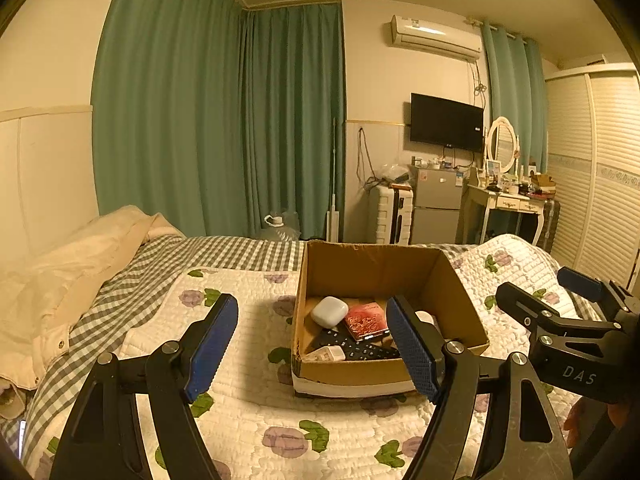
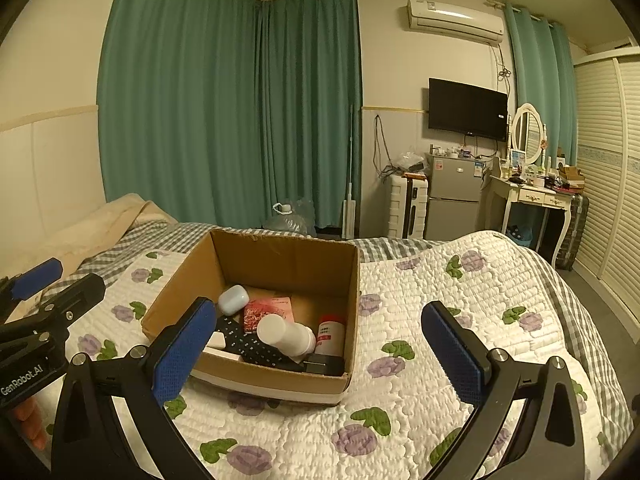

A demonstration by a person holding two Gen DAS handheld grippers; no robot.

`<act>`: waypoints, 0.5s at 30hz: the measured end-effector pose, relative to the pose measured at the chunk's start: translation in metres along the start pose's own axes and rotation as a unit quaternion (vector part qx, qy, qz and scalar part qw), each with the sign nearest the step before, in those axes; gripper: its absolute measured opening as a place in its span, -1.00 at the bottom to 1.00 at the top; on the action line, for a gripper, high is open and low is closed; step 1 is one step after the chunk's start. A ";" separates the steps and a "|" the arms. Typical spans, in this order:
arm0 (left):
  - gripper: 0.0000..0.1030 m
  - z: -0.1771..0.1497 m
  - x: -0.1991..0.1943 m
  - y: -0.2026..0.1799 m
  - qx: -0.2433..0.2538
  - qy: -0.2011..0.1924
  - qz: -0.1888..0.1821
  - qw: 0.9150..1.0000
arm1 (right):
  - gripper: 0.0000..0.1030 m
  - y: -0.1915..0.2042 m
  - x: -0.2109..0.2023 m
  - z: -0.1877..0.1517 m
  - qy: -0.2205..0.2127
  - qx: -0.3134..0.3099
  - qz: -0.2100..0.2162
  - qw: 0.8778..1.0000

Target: Organize rigid objects

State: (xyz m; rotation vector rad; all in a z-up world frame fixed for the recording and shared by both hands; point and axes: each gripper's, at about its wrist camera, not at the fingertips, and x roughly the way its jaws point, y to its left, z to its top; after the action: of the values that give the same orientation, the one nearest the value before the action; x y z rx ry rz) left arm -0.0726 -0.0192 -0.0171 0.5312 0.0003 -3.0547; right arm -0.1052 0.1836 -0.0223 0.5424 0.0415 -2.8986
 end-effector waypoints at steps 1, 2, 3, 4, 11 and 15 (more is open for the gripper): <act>0.54 0.000 0.000 0.000 0.001 0.000 0.000 1.000 | 1.00 0.000 0.000 0.000 0.001 -0.001 0.001 1.000; 0.54 0.000 0.001 0.000 0.001 0.001 -0.001 1.000 | 1.00 0.000 0.000 -0.001 0.002 -0.001 0.000 1.000; 0.54 0.000 0.001 0.000 0.002 0.001 -0.001 1.000 | 1.00 0.000 0.000 -0.001 0.003 -0.002 0.000 1.000; 0.54 0.000 0.000 -0.001 0.002 0.001 -0.001 1.000 | 1.00 0.001 0.001 -0.001 0.003 -0.002 0.000 1.000; 0.54 0.002 0.000 0.001 -0.002 0.001 -0.001 1.000 | 1.00 0.000 0.000 -0.001 0.005 -0.001 -0.002 1.000; 0.54 0.002 -0.001 0.001 -0.003 0.002 -0.002 1.000 | 1.00 0.001 0.000 0.000 0.006 -0.001 -0.002 1.000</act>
State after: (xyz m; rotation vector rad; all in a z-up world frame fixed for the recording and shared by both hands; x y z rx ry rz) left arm -0.0725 -0.0197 -0.0154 0.5385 0.0123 -3.0569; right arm -0.1051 0.1828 -0.0228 0.5608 0.0477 -2.8990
